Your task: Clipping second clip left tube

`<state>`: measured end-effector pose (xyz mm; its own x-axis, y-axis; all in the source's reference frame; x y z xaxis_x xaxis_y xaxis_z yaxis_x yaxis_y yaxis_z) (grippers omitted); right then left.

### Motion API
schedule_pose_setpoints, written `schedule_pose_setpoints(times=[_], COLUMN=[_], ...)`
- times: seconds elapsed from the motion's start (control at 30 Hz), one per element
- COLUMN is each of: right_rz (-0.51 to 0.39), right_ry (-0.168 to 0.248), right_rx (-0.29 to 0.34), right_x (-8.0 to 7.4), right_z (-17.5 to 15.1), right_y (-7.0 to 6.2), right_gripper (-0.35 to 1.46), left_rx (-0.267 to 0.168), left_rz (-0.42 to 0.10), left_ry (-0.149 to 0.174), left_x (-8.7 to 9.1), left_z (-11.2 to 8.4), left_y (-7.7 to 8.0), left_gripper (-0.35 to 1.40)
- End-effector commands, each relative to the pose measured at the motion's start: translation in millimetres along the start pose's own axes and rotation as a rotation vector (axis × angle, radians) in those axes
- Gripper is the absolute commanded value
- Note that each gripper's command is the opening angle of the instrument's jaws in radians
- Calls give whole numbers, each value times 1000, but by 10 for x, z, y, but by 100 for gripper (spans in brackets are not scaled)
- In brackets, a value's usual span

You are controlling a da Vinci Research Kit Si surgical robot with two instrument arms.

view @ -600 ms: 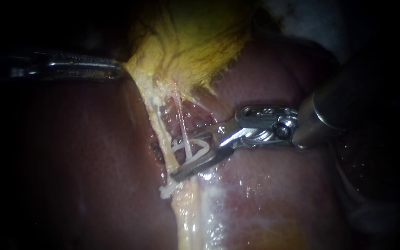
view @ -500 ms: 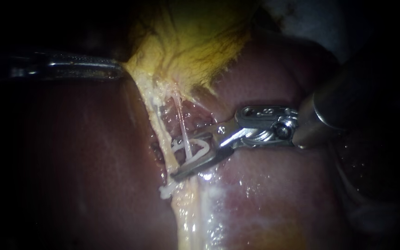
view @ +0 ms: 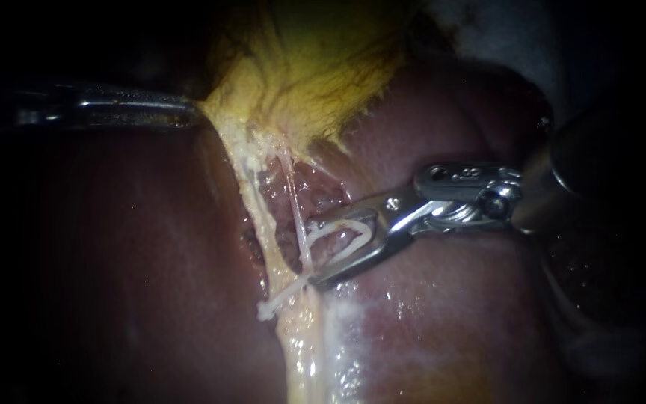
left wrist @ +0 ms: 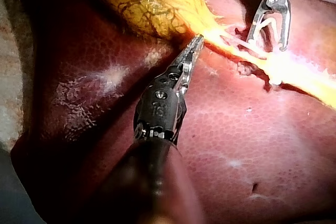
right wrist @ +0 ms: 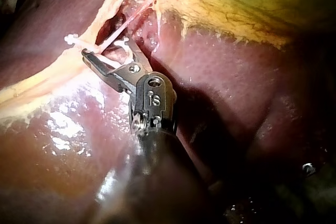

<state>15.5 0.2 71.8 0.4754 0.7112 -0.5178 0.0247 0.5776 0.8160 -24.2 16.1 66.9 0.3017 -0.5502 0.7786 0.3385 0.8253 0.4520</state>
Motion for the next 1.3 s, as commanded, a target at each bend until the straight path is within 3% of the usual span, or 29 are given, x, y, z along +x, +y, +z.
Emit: schedule_pose_setpoints(times=[0.03, 0.33, 0.53, 0.67, 0.9, 1.07, 1.3], right_rz=[8, -3, -13, -30, -43, -34, -9], right_ry=[0, 60, 50, 46, 47, 47, 52], right_rx=[2, 82, 164, 173, 175, 170, 172], right_x=[2, 30, 35, 31, 9, -4, -10], right_z=[-3, -18, -9, 3, 29, 37, 38], right_y=[-2, -27, -32, -28, -18, -2, 22], right_gripper=[60, 60, 60, 60, 60, 60, 60], left_rx=[1, 1, 1, 0, 0, 0, 0], left_rz=[0, 0, 0, 0, 0, 0, 0], left_ry=[0, 0, 0, 0, 0, 0, 0], left_x=[0, 0, 0, 0, 0, 0, -1], left_z=[0, 0, 0, 0, 0, 0, 1], left_y=[0, 0, 0, 0, 0, 0, 0], left_gripper=[-35, -35, -35, -35, -35, -35, -35])
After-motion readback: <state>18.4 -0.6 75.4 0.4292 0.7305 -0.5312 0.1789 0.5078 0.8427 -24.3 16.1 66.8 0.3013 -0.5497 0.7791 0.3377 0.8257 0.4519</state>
